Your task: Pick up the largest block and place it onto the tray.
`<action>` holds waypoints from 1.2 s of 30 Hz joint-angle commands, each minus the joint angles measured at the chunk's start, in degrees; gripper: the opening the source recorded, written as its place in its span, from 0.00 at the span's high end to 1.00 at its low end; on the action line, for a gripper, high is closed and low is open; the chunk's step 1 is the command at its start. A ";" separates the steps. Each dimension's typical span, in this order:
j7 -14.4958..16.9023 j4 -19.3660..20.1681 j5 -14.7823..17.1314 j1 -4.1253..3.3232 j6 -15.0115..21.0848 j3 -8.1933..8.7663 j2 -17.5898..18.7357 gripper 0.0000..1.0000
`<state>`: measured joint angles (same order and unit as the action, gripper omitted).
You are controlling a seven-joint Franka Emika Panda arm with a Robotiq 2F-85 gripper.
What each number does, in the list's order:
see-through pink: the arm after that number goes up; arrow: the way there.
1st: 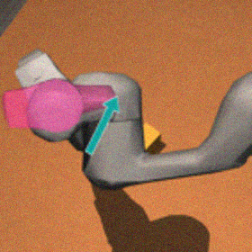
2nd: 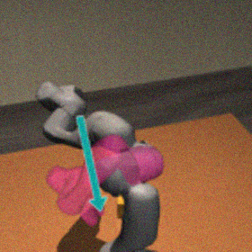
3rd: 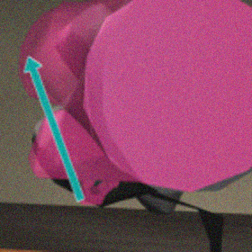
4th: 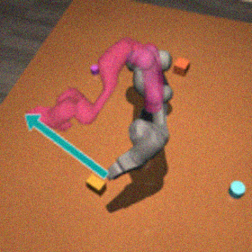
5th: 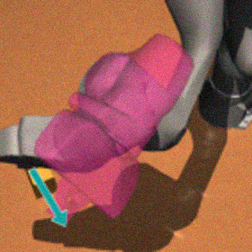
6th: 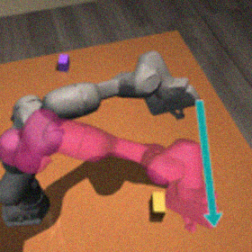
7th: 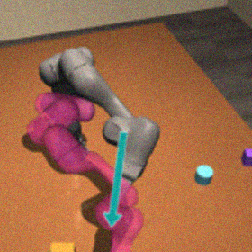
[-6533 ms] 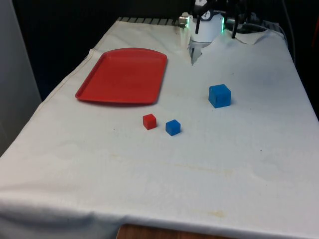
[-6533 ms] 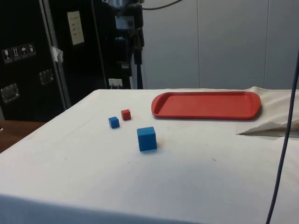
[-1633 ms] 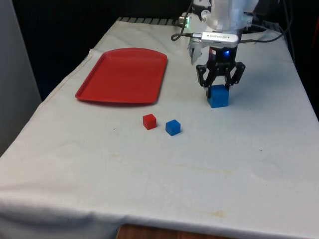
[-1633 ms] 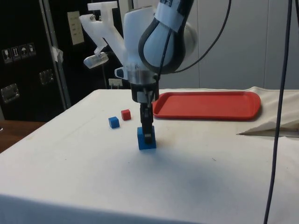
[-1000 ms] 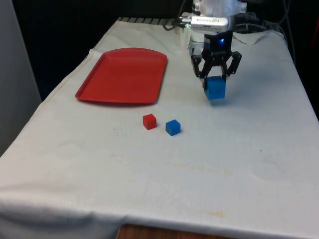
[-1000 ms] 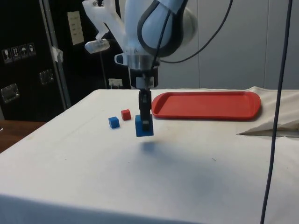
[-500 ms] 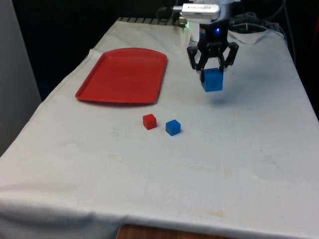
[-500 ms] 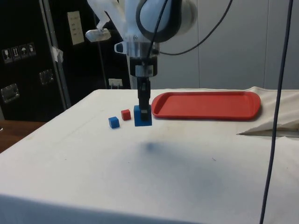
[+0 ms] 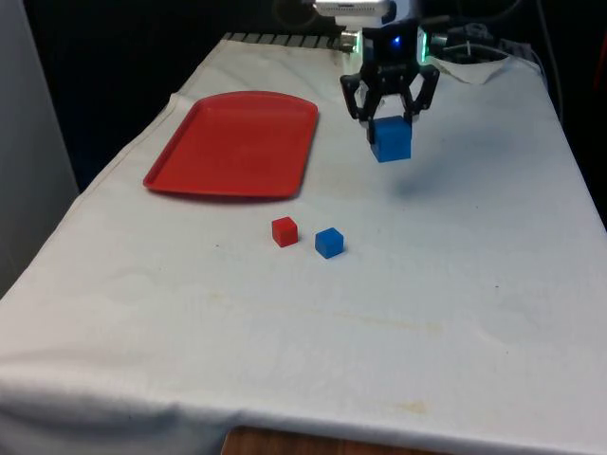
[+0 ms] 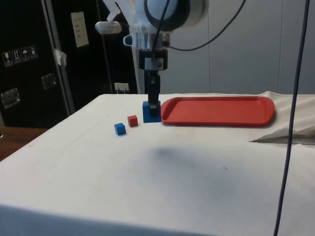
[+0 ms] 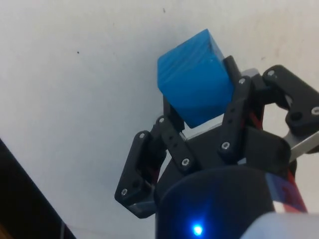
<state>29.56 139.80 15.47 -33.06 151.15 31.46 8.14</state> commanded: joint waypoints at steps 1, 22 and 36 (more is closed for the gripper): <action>-0.23 0.29 -1.03 0.06 -0.29 0.57 -0.40 1.00; 6.59 0.74 0.06 0.69 -0.80 6.36 0.00 1.00; 12.61 0.97 0.69 2.01 -0.63 10.83 1.78 1.00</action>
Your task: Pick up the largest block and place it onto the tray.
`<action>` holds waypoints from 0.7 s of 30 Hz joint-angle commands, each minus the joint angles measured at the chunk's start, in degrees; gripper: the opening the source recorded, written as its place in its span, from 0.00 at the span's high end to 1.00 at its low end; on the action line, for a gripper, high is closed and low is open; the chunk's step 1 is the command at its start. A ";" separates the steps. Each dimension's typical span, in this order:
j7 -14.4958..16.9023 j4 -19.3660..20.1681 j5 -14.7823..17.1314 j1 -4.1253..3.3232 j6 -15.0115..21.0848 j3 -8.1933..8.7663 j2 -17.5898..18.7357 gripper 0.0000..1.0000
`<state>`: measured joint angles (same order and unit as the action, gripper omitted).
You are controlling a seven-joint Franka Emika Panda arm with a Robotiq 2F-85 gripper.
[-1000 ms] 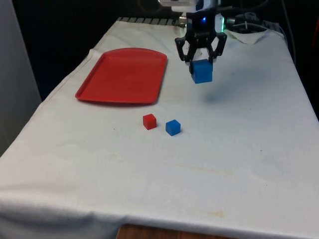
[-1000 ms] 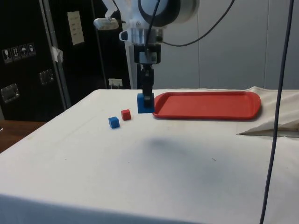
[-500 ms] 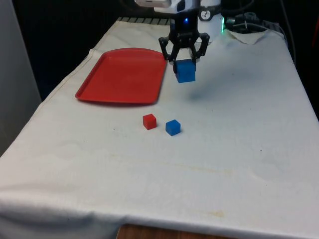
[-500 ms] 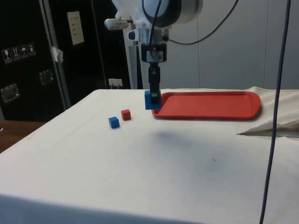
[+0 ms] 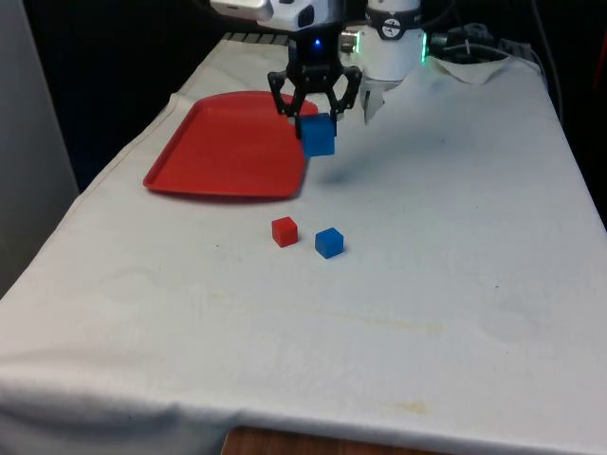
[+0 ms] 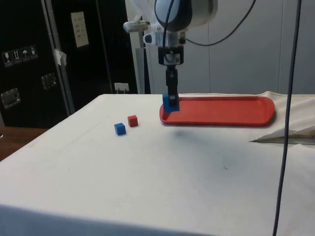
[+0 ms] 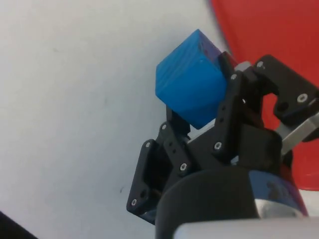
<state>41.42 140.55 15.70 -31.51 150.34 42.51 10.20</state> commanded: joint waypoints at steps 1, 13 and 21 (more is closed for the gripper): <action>1.09 0.23 0.46 0.52 0.17 0.11 -0.17 1.00; 5.90 0.92 1.32 0.86 0.52 4.07 1.20 1.00; 8.94 1.72 1.43 1.26 0.80 6.76 1.66 1.00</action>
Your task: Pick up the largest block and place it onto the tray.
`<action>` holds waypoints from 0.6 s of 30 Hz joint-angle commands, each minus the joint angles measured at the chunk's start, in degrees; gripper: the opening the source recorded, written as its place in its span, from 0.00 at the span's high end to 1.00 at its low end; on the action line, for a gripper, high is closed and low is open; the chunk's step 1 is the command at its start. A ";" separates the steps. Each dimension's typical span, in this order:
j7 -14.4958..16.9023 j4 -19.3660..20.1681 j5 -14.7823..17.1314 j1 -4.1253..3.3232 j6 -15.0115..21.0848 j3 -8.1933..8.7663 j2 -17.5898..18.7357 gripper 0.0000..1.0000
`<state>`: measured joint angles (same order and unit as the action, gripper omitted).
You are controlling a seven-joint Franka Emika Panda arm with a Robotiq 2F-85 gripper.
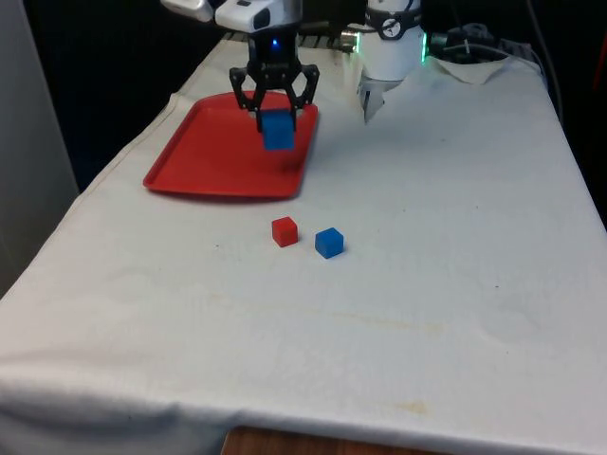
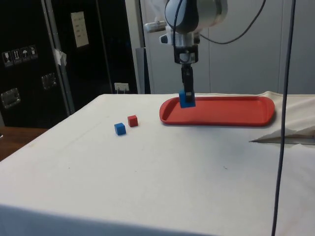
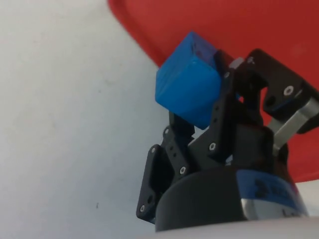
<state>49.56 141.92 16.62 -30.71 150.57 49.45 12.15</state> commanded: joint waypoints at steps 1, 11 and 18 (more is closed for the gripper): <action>1.20 0.40 0.46 0.52 0.57 0.11 -0.29 1.00; 3.84 0.63 0.57 0.63 0.17 3.15 1.38 1.00; 10.60 0.86 6.30 1.72 1.09 4.01 3.09 1.00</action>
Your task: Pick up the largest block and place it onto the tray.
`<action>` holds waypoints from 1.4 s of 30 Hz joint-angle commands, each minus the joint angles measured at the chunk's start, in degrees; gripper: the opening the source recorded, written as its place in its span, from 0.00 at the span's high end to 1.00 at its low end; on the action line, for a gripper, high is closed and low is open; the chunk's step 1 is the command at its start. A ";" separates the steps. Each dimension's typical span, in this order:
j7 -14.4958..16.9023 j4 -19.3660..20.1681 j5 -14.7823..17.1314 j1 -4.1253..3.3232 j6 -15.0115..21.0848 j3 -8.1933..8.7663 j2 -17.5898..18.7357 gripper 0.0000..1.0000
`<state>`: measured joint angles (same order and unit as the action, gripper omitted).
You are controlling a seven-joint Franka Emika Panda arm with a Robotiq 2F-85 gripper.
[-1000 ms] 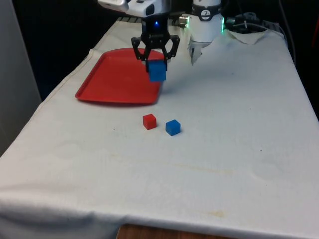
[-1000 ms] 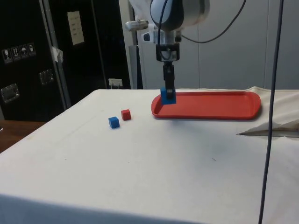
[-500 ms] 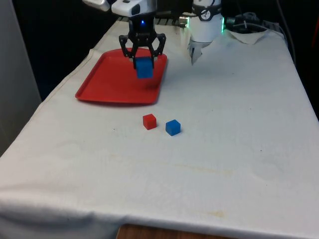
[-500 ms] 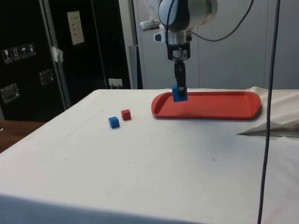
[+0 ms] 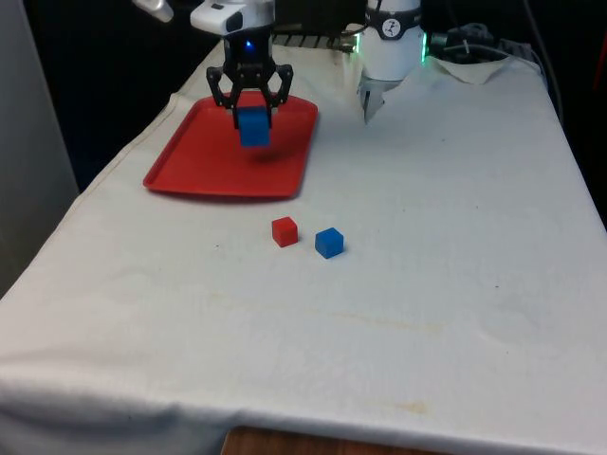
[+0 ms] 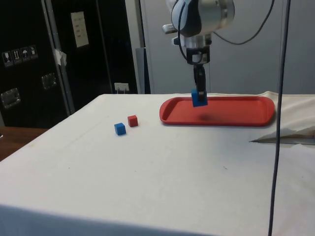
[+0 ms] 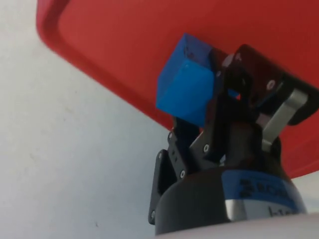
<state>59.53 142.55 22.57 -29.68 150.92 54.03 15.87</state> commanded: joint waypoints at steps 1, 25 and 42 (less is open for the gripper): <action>1.38 0.23 0.97 0.80 0.86 -0.46 -0.34 1.00; 17.42 -1.38 18.79 1.66 0.92 1.26 9.05 1.00; 22.92 -2.64 26.24 1.60 0.29 1.03 12.43 1.00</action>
<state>82.45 139.92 48.82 -28.07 151.20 55.06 28.30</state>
